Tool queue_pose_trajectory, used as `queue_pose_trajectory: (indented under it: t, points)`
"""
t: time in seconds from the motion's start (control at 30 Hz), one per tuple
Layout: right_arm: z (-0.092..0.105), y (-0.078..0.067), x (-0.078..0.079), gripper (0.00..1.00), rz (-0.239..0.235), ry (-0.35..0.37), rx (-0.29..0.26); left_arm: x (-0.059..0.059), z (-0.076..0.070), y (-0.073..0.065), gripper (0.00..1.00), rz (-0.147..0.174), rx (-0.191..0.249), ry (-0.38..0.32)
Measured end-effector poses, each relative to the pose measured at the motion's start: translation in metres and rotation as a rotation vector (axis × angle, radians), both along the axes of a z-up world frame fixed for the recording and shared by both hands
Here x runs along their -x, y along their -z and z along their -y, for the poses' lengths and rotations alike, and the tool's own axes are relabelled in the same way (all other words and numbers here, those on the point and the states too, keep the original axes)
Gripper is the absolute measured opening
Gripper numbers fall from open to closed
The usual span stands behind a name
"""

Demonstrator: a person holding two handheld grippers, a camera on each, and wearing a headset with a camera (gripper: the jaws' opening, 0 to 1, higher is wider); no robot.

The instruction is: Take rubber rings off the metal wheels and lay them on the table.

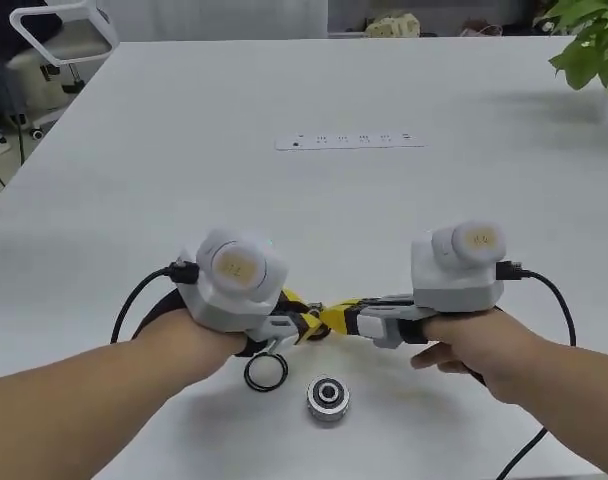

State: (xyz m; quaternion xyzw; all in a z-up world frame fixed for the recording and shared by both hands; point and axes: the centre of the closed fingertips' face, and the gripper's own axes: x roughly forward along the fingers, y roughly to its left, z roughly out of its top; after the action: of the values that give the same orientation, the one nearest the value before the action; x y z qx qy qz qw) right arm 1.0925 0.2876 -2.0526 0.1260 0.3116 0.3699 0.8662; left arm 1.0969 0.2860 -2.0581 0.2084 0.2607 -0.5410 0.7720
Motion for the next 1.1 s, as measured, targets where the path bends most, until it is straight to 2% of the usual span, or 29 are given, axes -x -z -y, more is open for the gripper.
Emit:
queue_pose_trajectory:
  t: [0.27, 0.33, 0.57, 0.77, 0.97, 1.03, 1.1]
  points:
    - [-0.0014, -0.0027, 0.0014, 0.00, -0.004, -0.008, -0.029, -0.0002, 0.0000, 0.0002, 0.07, 0.000, 0.007, -0.001]
    - [-0.0038, -0.0068, 0.0019, 0.00, 0.001, -0.014, -0.056, -0.0002, 0.0000, 0.0002, 0.08, 0.000, 0.007, -0.001]
    - [-0.0020, -0.0054, 0.0007, 0.00, 0.016, -0.012, -0.035, 0.0001, -0.0001, 0.0001, 0.08, 0.002, 0.011, 0.000]
    - [0.0022, -0.0013, 0.0019, 0.00, 0.009, -0.009, -0.019, 0.0000, 0.0000, -0.0002, 0.08, 0.004, 0.009, 0.001]
    - [0.0025, -0.0015, 0.0022, 0.00, 0.012, -0.008, -0.016, 0.0005, 0.0008, -0.0004, 0.09, -0.012, 0.011, 0.011]
    - [0.0027, -0.0035, 0.0017, 0.00, 0.020, -0.006, -0.016, 0.0018, 0.0015, -0.0007, 0.11, -0.030, 0.006, 0.018]
    - [0.0030, -0.0051, 0.0012, 0.00, 0.022, -0.005, -0.020, 0.0022, 0.0018, -0.0016, 0.13, -0.025, -0.002, 0.018]
